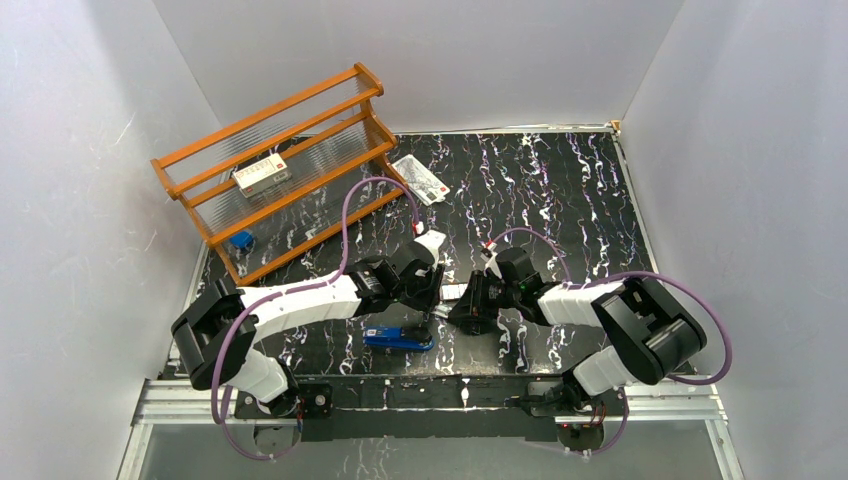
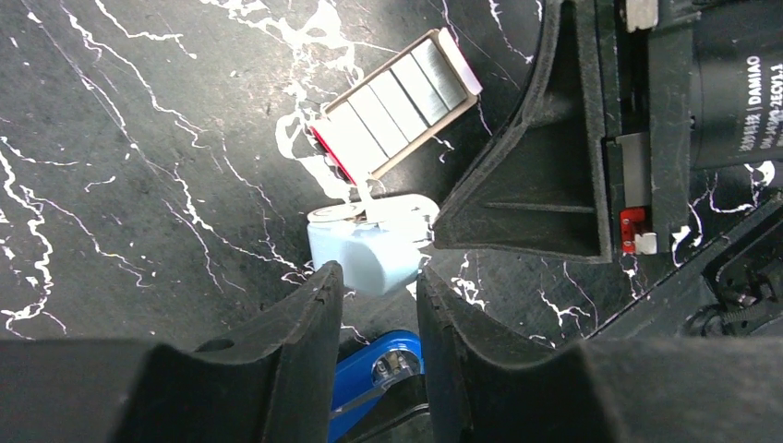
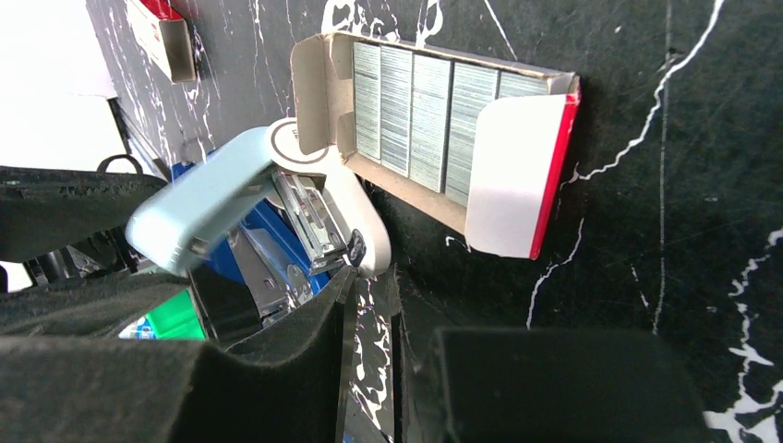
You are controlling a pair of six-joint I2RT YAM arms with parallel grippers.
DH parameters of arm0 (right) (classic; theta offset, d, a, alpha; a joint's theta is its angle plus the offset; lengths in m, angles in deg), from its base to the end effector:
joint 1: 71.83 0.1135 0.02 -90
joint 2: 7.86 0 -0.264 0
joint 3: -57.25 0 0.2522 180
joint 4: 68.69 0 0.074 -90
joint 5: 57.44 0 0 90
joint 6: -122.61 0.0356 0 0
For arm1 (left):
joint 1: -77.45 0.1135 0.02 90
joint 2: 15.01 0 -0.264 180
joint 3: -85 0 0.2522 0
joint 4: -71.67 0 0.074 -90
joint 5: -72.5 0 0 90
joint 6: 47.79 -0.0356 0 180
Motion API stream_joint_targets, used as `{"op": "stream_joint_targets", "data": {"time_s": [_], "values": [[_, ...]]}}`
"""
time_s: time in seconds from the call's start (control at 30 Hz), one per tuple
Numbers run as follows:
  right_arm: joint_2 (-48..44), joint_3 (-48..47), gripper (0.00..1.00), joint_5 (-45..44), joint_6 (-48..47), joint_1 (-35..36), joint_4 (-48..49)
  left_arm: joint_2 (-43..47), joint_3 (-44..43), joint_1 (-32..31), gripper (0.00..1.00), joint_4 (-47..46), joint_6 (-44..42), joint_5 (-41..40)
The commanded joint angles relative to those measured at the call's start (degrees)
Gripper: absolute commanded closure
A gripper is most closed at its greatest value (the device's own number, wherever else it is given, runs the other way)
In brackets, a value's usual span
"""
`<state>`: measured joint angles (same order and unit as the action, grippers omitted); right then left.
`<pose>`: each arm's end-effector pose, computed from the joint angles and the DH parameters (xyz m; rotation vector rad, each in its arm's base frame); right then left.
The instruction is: Load the staples into the stapler
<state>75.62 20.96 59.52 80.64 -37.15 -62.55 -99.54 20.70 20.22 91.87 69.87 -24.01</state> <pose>0.1891 0.1505 0.1213 0.0199 2.5404 1.2140 0.1737 -0.2625 0.2182 0.5412 2.2929 -0.6351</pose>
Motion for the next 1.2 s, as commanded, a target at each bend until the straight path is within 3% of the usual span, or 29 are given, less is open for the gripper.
{"op": "stream_joint_targets", "data": {"time_s": [0.0,0.2,0.4,0.53,0.67,0.87,1.17], "values": [[0.69,0.11,0.73,-0.49,-0.13,0.16,1.61,1.36,-2.57,-0.25,0.65,-0.24,-0.07,2.3],[-0.39,0.64,0.72,-0.61,0.09,0.16,1.29,0.1,-3.05,-0.25,0.63,-0.63,0.41,3.35],[-7.45,2.64,0.66,0.05,-1.33,0.16,-1.39,1.25,-3.23,-0.25,0.58,-1.64,1.67,4.29],[-13.51,1.56,0.56,1.12,-6.95,0.21,-9.28,3.64,-1.92,-0.17,0.5,-2.49,4.25,2.3],[-15.6,-1.48,0.45,3.74,-9.33,0.27,-15.27,6.88,0.51,0.91,0.35,-1.83,8.68,-1.67],[-16.37,-7.73,0.26,-4.18,-7.9,1.01,-21.7,10.0,5.71,6.22,0.28,-3.75,13.56,3.41],[-10.32,-14.04,0.35,-8.84,-6.37,2.12,-25.7,6.38,8.14,8.26,0.25,-6.99,13.86,11.54]]}}
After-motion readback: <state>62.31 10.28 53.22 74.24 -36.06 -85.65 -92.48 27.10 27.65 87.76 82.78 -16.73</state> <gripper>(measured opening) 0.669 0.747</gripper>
